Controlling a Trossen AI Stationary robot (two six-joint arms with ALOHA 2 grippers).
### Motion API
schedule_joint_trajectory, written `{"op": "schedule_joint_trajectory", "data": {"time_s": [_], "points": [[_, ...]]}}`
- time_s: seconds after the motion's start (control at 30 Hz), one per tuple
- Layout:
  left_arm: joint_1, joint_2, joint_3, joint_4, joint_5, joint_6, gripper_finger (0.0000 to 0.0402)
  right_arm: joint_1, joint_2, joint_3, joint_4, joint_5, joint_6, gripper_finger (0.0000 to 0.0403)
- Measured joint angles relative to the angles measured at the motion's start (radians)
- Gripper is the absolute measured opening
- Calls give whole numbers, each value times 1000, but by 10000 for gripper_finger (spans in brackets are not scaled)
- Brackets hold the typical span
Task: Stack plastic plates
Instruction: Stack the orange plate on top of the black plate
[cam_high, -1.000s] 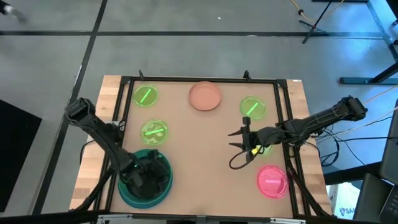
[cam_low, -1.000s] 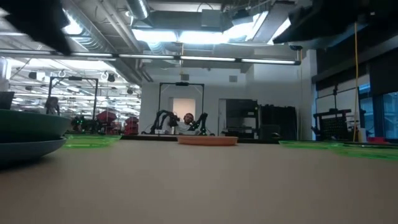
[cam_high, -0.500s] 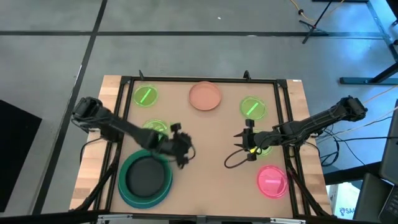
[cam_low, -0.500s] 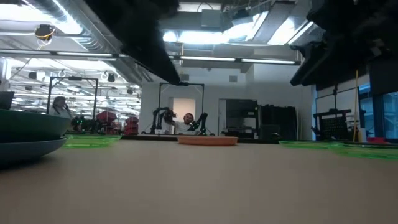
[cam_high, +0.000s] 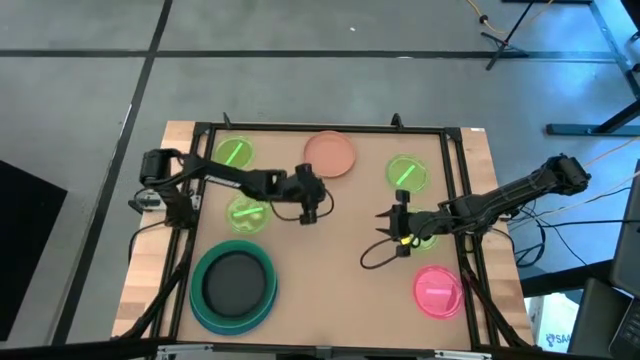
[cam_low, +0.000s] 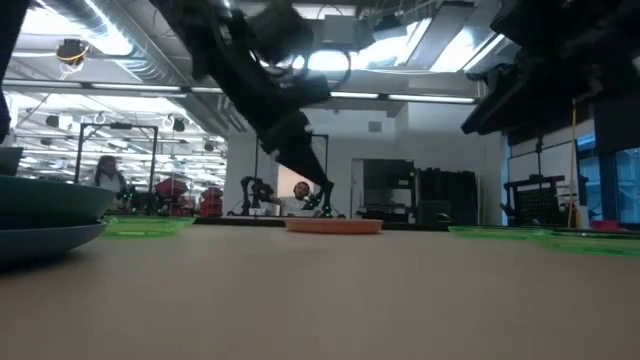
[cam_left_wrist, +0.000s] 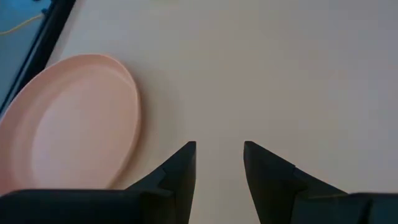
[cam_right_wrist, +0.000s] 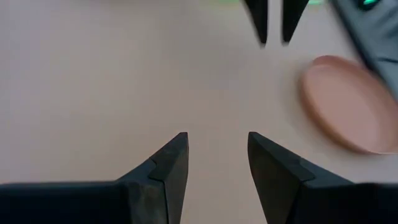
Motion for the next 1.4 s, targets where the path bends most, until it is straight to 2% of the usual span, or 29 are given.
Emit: {"op": "schedule_joint_trajectory", "data": {"time_s": [0.13,0.27,0.4,0.6,0.7,0.83,1.03,1.1,1.23,1.4], "points": [[76,52,0,97,24,49,128,-1,0,0,44,89,-21,159],[142,107,1,143,108,84,128,-2,0,0,82,128,-28,159],[194,153,0,187,118,133,128,-2,0,0,149,172,-100,159],[246,209,0,248,124,171,128,-2,0,0,271,183,-222,159],[258,236,0,242,181,194,127,-11,0,0,314,182,-272,159],[252,241,4,219,179,270,99,-39,0,0,346,178,-304,159],[222,234,2,220,170,279,10,-102,0,0,368,172,-296,159],[199,226,2,212,153,278,11,-112,0,0,364,172,-278,159],[126,199,0,169,57,275,13,-111,0,0,364,171,-275,159],[27,108,-1,104,-15,245,8,-111,0,1,366,153,-287,159]]}}
